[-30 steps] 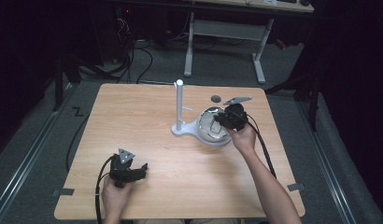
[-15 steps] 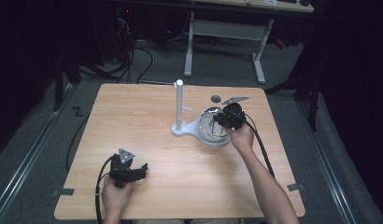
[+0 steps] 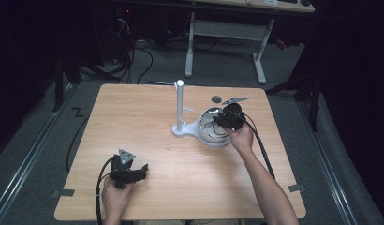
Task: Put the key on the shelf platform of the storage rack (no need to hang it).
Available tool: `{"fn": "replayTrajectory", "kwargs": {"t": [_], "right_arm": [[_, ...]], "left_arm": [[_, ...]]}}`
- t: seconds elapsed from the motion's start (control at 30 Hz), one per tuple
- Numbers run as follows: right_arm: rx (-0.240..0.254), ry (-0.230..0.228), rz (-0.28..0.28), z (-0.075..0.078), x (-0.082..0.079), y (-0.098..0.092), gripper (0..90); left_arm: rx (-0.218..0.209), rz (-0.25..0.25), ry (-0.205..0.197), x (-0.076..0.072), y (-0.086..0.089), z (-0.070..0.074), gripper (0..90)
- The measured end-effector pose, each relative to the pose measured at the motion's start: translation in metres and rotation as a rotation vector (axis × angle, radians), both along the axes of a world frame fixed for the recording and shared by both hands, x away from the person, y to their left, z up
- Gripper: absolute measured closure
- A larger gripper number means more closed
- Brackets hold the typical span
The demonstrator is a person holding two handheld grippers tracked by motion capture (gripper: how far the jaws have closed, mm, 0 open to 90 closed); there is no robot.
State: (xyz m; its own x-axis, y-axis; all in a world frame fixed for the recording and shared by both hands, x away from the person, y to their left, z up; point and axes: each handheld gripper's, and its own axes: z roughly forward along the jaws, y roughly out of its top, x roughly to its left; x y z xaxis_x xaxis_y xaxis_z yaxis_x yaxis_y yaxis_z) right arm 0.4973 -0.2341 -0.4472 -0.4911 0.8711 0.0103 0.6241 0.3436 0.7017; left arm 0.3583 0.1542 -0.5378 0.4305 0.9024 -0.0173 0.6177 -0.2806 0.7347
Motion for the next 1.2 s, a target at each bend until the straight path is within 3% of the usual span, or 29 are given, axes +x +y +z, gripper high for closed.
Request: {"fn": "replayTrajectory", "kwargs": {"t": [0.4, 0.73, 0.83, 0.97, 1.2], "right_arm": [[0.040, -0.020, 0.001, 0.008, -0.012, -0.013, 51.6], [0.068, -0.049, -0.004, 0.023, -0.027, -0.025, 52.7], [0.099, -0.053, -0.021, 0.022, -0.030, -0.033, 53.0], [0.080, -0.038, -0.032, 0.020, -0.035, -0.041, 52.9], [0.116, -0.046, -0.051, 0.016, -0.044, -0.056, 52.7]], "left_arm": [[0.000, 0.000, 0.000, 0.000, 0.000, 0.000, 19.2], [-0.001, -0.001, 0.000, 0.000, 0.000, 0.000, 19.2], [-0.001, -0.001, -0.001, 0.000, 0.000, 0.000, 19.2], [-0.001, -0.001, -0.001, 0.000, 0.000, 0.000, 19.2], [-0.001, -0.001, -0.001, 0.000, 0.000, 0.000, 19.2]]}}
